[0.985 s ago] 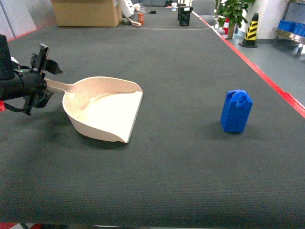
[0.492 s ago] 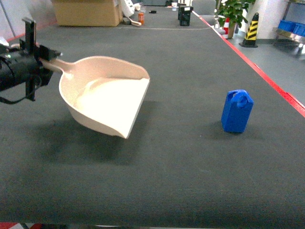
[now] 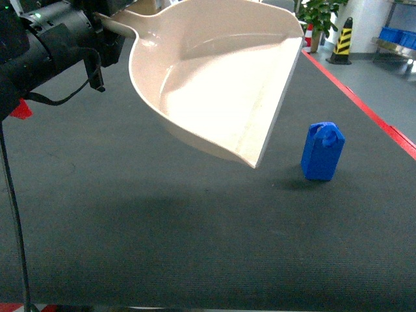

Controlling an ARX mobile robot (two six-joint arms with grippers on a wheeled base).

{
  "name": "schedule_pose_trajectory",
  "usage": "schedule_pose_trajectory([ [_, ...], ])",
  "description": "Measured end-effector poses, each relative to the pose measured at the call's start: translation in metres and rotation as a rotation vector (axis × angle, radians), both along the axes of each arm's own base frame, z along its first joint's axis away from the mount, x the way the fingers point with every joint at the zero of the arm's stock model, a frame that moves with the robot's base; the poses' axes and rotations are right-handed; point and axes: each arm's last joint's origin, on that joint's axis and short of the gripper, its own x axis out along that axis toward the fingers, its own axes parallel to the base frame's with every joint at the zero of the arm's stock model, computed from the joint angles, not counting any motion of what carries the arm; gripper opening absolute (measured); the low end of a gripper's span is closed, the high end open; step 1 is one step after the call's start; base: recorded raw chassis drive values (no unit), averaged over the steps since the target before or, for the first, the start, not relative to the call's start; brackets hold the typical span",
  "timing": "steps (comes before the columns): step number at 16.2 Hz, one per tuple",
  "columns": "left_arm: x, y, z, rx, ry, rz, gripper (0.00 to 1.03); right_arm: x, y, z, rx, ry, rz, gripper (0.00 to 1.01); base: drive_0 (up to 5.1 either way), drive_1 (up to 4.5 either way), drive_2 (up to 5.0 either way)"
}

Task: Place part in tray to right shelf

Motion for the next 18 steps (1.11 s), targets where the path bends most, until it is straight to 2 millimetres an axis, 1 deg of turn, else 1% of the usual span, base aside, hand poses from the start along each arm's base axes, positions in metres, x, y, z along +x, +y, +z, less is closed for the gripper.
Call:
schedule_pose_trajectory([
  [1, -0.004, -0.003, 0.002, -0.01, 0.022, -0.001, 0.16, 0.0, 0.0, 0.0, 0.0, 0.0, 0.0, 0.98, 0.0, 0.0, 0.0],
  [2, -0.004, -0.009, 0.002, -0.011, 0.093, 0.025, 0.16, 0.0, 0.0, 0.0, 0.0, 0.0, 0.0, 0.98, 0.0, 0.0, 0.0],
  [3, -0.006, -0.015, -0.001, -0.008, 0.12, 0.036, 0.16, 0.0, 0.0, 0.0, 0.0, 0.0, 0.0, 0.98, 0.0, 0.0, 0.0],
  [5, -0.015, -0.023, -0.011, -0.011, 0.139, 0.002, 0.16, 0.0, 0.0, 0.0, 0.0, 0.0, 0.0, 0.98, 0.0, 0.0, 0.0],
  [6, -0.017, -0.026, -0.012, -0.014, 0.137, -0.011, 0.16, 0.0, 0.0, 0.0, 0.0, 0.0, 0.0, 0.98, 0.0, 0.0, 0.0],
  [8, -0.018, -0.028, -0.01, -0.019, 0.117, -0.023, 0.15, 0.0, 0.0, 0.0, 0.0, 0.0, 0.0, 0.98, 0.0, 0.0, 0.0],
  [10, -0.018, -0.03, -0.01, -0.008, 0.149, -0.025, 0.15, 0.0, 0.0, 0.0, 0.0, 0.0, 0.0, 0.98, 0.0, 0.0, 0.0],
  [14, -0.018, -0.029, -0.01, -0.008, 0.146, -0.023, 0.15, 0.0, 0.0, 0.0, 0.0, 0.0, 0.0, 0.98, 0.0, 0.0, 0.0],
  [15, -0.018, -0.029, -0.01, -0.008, 0.146, -0.023, 0.15, 0.0, 0.0, -0.003, 0.006, 0.136, -0.006, 0.98, 0.0, 0.0, 0.0],
  [16, -0.018, -0.029, -0.01, -0.008, 0.147, -0.02, 0.15, 0.012, 0.0, -0.003, 0.004, 0.27, -0.015, 0.98, 0.0, 0.0, 0.0],
  [18, -0.018, -0.03, -0.009, -0.008, 0.142, -0.025, 0.15, 0.04, -0.001, 0.004, 0.011, 0.313, 0.009, 0.98, 0.0, 0.0, 0.0],
])
